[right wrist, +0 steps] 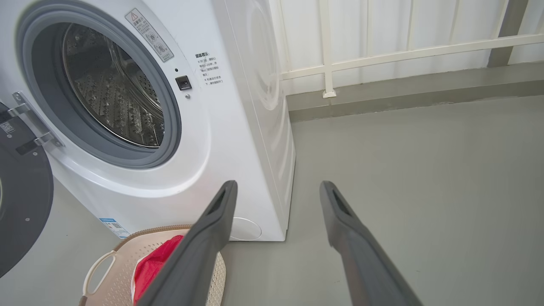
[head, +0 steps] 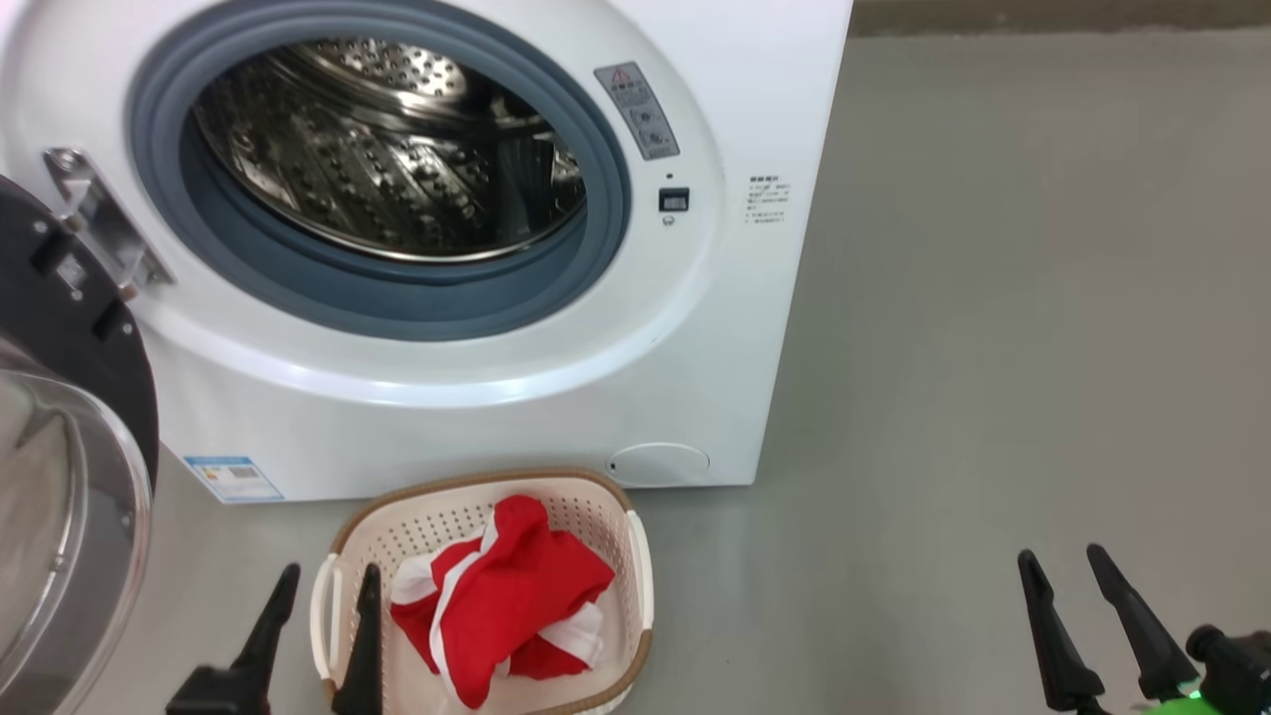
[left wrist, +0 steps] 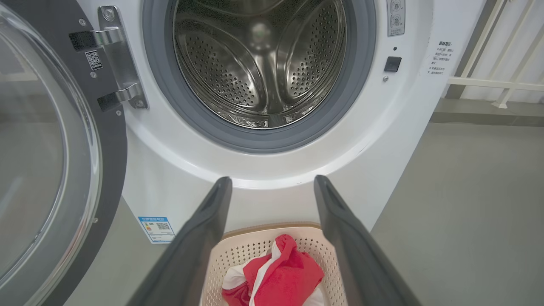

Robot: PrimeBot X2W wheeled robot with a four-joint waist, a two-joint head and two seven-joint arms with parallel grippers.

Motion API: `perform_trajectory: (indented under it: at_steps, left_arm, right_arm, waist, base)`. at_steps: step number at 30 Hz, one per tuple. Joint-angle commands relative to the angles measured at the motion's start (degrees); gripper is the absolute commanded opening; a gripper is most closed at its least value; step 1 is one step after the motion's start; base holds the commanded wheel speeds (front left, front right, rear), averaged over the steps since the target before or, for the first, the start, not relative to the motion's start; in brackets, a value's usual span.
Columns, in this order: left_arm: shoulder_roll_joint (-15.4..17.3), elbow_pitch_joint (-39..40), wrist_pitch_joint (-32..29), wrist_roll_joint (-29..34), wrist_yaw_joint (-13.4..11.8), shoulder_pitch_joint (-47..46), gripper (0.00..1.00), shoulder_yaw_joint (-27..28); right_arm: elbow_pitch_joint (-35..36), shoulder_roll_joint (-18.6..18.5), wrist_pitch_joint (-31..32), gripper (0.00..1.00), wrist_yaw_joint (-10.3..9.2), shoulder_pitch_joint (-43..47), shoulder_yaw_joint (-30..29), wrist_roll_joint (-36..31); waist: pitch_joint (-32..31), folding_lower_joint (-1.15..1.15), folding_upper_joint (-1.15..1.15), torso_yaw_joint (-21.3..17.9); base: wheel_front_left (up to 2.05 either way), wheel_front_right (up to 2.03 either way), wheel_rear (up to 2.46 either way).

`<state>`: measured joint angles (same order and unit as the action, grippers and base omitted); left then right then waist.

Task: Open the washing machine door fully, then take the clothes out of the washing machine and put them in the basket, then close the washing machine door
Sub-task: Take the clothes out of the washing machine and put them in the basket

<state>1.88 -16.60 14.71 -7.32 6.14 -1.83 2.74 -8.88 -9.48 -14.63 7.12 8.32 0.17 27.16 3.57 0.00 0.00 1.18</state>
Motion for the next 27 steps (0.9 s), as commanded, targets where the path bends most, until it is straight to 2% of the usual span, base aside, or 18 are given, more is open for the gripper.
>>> perform_trajectory:
  at_steps: [1,12,27]
  left_arm:
    - [1.0,2.7,0.3,0.5,0.1,0.6,1.0,2.2]
    - [1.0,7.4,0.3,-0.3,-0.6,6.2,1.0,2.2]
    - [1.0,7.6,0.3,-1.4,-0.8,6.5,1.0,1.7]
  right_arm:
    - [1.5,-1.4,-0.4,1.0,0.36,0.1,0.6,0.0]
    - [1.7,-1.2,-0.4,1.0,0.36,1.8,-0.4,0.0]
    - [1.8,-1.2,-0.4,1.0,0.36,2.0,-0.7,-0.2]
  waist:
    - [-0.9,0.0,0.0,0.1]
    - [-1.7,0.0,0.0,-0.3]
    - [-2.3,0.0,0.0,-0.3]
  base:
    - [0.0,0.0,0.0]
    - [0.0,0.0,0.0]
    - [0.0,0.0,0.0]
